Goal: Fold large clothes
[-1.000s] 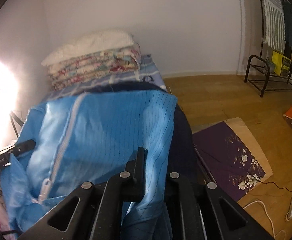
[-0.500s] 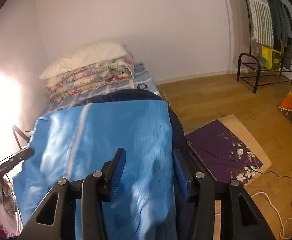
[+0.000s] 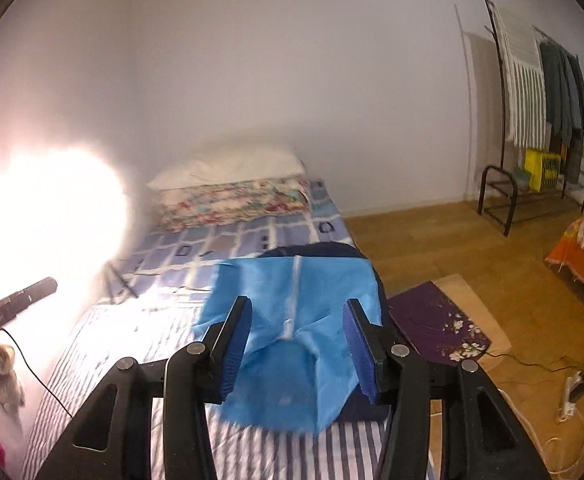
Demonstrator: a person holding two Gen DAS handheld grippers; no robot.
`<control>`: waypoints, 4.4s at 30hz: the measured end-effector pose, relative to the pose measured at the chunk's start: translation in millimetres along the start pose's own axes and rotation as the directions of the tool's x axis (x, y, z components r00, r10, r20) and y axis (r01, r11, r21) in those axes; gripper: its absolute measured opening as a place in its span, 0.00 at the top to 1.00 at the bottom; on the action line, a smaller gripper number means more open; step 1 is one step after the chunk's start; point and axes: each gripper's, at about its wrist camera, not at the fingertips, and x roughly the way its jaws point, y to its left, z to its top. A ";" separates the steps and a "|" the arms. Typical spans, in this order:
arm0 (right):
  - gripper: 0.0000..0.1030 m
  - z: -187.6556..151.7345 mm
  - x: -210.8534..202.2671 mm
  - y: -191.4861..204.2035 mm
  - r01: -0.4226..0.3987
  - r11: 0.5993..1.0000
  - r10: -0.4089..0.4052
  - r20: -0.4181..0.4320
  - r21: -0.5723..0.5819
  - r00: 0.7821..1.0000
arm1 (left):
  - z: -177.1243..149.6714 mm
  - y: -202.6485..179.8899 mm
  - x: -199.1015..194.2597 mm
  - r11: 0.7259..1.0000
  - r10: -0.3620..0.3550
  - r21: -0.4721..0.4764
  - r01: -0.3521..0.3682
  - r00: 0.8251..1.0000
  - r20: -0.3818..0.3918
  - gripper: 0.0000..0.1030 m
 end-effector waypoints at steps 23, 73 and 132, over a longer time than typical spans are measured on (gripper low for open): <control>0.32 -81.8 -324.8 95.1 -0.032 0.999 0.033 0.159 -0.014 0.987 | -97.9 -70.7 -350.7 0.996 -0.064 0.077 0.055 0.991 0.117 0.45; 0.00 -269.5 -154.7 115.5 0.209 0.977 -0.209 0.027 -0.033 0.978 | -285.9 -26.5 -183.9 0.972 0.227 0.063 -0.225 0.974 -0.026 0.00; 0.00 -276.1 -158.7 103.1 0.219 0.976 -0.219 0.006 0.009 0.976 | -286.1 -28.1 -190.8 0.972 0.228 0.057 -0.226 0.973 -0.024 0.00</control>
